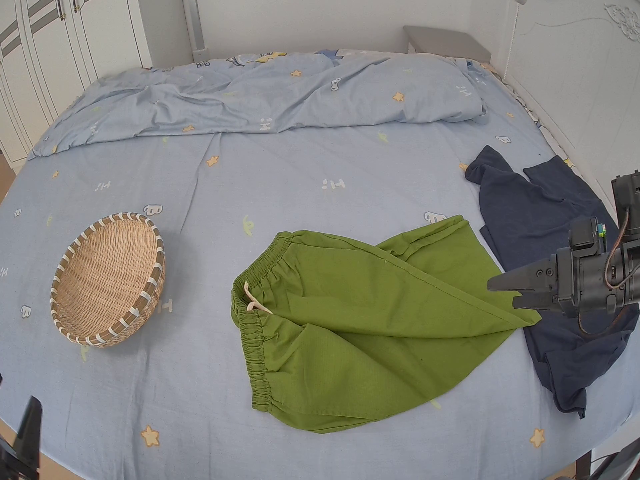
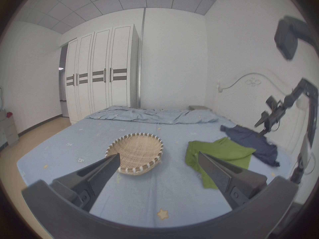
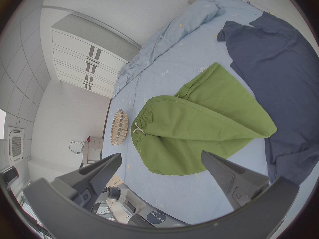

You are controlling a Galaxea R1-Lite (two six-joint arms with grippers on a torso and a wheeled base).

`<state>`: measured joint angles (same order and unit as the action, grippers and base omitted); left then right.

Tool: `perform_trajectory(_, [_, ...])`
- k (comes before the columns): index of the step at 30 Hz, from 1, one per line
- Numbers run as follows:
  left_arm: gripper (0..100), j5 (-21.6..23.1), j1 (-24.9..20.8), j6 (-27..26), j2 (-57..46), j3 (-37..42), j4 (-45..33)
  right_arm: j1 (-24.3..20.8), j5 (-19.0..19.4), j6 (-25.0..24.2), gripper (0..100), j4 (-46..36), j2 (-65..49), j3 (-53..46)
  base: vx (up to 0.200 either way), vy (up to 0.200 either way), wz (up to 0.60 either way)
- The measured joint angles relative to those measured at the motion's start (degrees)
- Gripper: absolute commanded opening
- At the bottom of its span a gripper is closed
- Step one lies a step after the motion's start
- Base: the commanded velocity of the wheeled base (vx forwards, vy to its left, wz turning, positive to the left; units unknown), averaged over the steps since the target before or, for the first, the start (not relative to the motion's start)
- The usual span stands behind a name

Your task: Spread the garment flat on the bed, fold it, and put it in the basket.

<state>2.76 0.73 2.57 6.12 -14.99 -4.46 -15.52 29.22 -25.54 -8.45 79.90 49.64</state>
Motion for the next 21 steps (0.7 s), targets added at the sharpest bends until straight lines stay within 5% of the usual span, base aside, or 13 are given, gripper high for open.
perform_trajectory(5, [100, 8.68, -0.49, 5.69, 9.73, -9.25, -2.54, 1.0, 0.52, 0.06, 100, 1.61, -1.58, -1.51, 0.0, 0.0, 0.0])
perform_trajectory(11, [100, 24.06, -2.51, 17.51, 25.14, -13.45, -0.22, 1.5, 0.85, 0.11, 100, 2.71, -2.41, -2.62, 0.0, 0.0, 0.0])
perform_trajectory(16, [100, 32.57, -4.58, 21.97, 39.72, -12.57, 10.58, 1.72, 0.99, 0.39, 100, 3.17, -2.72, -3.28, 0.0, 0.0, 0.0])
perform_trajectory(21, [100, 36.6, -6.11, 22.0, 53.38, -9.69, 24.36, 1.83, 1.02, 0.89, 100, 3.41, -2.89, -3.67, 0.0, 0.0, 0.0])
